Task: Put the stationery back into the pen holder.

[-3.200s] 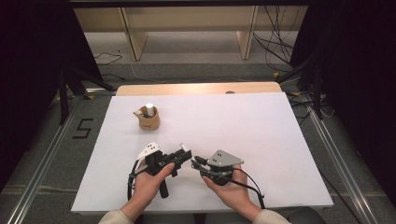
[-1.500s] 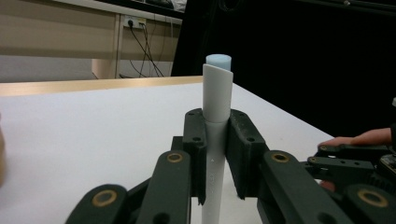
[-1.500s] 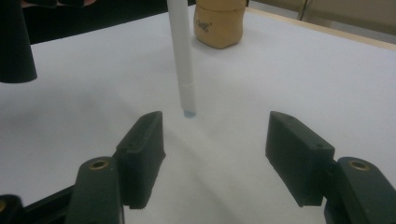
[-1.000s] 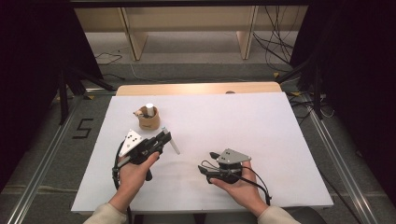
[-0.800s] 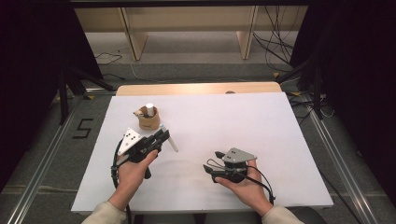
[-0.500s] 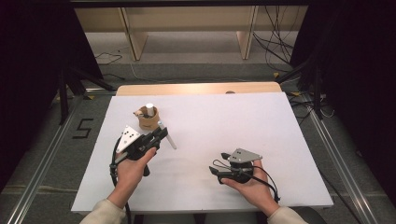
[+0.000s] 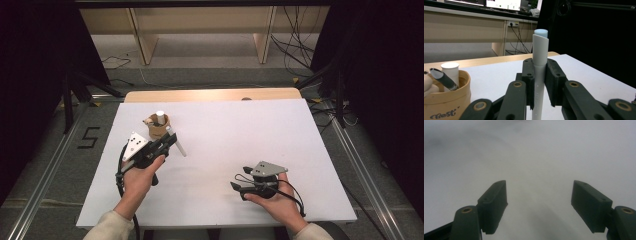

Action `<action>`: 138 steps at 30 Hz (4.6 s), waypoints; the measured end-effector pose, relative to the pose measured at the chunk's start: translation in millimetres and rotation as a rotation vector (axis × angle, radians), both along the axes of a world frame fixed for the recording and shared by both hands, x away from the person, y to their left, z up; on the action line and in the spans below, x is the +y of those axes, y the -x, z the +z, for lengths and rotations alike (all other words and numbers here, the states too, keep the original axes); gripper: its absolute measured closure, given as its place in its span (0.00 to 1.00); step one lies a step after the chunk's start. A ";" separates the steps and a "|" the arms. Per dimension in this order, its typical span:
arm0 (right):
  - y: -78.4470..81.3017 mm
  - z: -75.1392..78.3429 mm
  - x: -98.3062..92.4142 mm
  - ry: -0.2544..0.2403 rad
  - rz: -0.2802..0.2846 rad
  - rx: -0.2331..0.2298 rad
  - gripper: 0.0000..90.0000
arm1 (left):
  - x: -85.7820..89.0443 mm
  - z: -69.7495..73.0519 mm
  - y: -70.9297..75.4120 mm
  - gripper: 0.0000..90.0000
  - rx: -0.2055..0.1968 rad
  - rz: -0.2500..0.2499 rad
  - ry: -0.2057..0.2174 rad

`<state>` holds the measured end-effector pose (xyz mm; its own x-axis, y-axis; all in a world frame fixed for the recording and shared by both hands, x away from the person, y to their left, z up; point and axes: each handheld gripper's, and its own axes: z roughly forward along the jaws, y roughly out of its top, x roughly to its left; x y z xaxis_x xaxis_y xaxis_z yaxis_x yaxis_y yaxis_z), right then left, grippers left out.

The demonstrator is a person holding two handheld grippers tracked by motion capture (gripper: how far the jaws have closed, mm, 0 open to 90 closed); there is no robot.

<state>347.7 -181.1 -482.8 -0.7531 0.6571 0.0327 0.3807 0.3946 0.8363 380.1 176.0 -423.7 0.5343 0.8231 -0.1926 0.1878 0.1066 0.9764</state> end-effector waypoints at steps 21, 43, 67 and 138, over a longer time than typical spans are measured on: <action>3.5 -0.3 -13.9 0.003 -0.028 -0.003 0.31 | 18.6 15.9 -33.0 0.87 -0.062 0.108 -0.054; 3.1 -1.6 -13.8 0.004 -0.025 -0.002 0.31 | 26.1 25.3 -58.9 0.87 -0.090 0.178 -0.102; 3.2 -1.8 -13.8 0.005 -0.021 0.001 0.31 | 26.5 24.0 -80.8 0.87 -0.086 0.245 -0.123; 2.8 -4.3 -11.8 0.011 -0.003 0.010 0.32 | 25.9 -15.2 -94.7 0.86 0.060 0.267 -0.265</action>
<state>344.9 -192.8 -487.1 -0.7506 0.6599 0.0332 0.3904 0.4025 0.8280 474.9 201.9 -438.9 0.2880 0.9574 0.0209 0.2453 -0.0948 0.9648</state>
